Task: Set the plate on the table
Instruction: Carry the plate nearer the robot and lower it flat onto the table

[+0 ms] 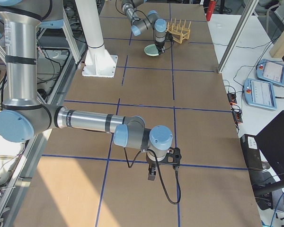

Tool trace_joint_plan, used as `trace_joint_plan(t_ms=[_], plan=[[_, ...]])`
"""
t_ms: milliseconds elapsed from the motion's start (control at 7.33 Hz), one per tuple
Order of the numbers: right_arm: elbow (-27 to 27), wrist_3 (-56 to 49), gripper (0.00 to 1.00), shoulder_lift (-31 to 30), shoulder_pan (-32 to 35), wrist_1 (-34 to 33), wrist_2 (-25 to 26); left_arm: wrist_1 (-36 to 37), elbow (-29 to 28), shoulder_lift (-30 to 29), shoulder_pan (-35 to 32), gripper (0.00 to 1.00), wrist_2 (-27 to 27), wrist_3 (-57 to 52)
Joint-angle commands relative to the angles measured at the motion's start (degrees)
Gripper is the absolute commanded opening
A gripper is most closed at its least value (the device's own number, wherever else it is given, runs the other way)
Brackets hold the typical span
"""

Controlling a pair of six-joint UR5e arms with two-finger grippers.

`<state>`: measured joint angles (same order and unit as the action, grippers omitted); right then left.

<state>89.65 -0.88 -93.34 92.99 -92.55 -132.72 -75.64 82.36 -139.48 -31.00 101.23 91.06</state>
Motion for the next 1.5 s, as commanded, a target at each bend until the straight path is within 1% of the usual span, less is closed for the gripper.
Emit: trace_joint_plan(t_ms=[0, 136, 273, 409, 545, 682, 818, 955, 1091, 1227, 1364], plan=[[0.0, 0.0, 1.0, 0.0, 0.0, 0.0, 0.0, 0.32, -0.19, 0.35, 1.56, 0.99, -2.0, -5.14], [0.0, 0.0, 1.0, 0.0, 0.0, 0.0, 0.0, 0.06, 3.47, 2.53, 1.56, 1.0, -1.82, -6.58], [0.0, 0.0, 1.0, 0.0, 0.0, 0.0, 0.0, -0.38, 11.95, 6.73, 1.21, 1.0, -1.56, -9.2], [0.0, 0.0, 1.0, 0.0, 0.0, 0.0, 0.0, -0.38, 18.99, 8.86, -2.88, 1.0, -0.69, -18.63], [0.0, 0.0, 1.0, 0.0, 0.0, 0.0, 0.0, -1.08, 20.8, 9.84, -9.19, 1.0, 5.06, -26.03], [0.0, 0.0, 1.0, 0.0, 0.0, 0.0, 0.0, -2.22, 20.91, 11.67, -17.52, 1.0, 13.65, -37.24], [0.0, 0.0, 1.0, 0.0, 0.0, 0.0, 0.0, -2.66, 20.91, 14.91, -26.3, 1.0, 20.17, -50.84], [0.0, 0.0, 1.0, 0.0, 0.0, 0.0, 0.0, -2.58, 20.39, 19.99, -35.09, 1.0, 25.28, -65.51], [0.0, 0.0, 1.0, 0.0, 0.0, 0.0, 0.0, -2.49, 19.68, 25.35, -41.62, 1.0, 26.9, -79.4], [0.0, 0.0, 1.0, 0.0, 0.0, 0.0, 0.0, -2.84, 18.37, 29.93, -47.86, 1.0, 27.0, -90.24], [0.0, 0.0, 1.0, 0.0, 0.0, 0.0, 0.0, -2.67, 15.49, 33.19, -54.62, 1.0, 27.18, -101.4]])
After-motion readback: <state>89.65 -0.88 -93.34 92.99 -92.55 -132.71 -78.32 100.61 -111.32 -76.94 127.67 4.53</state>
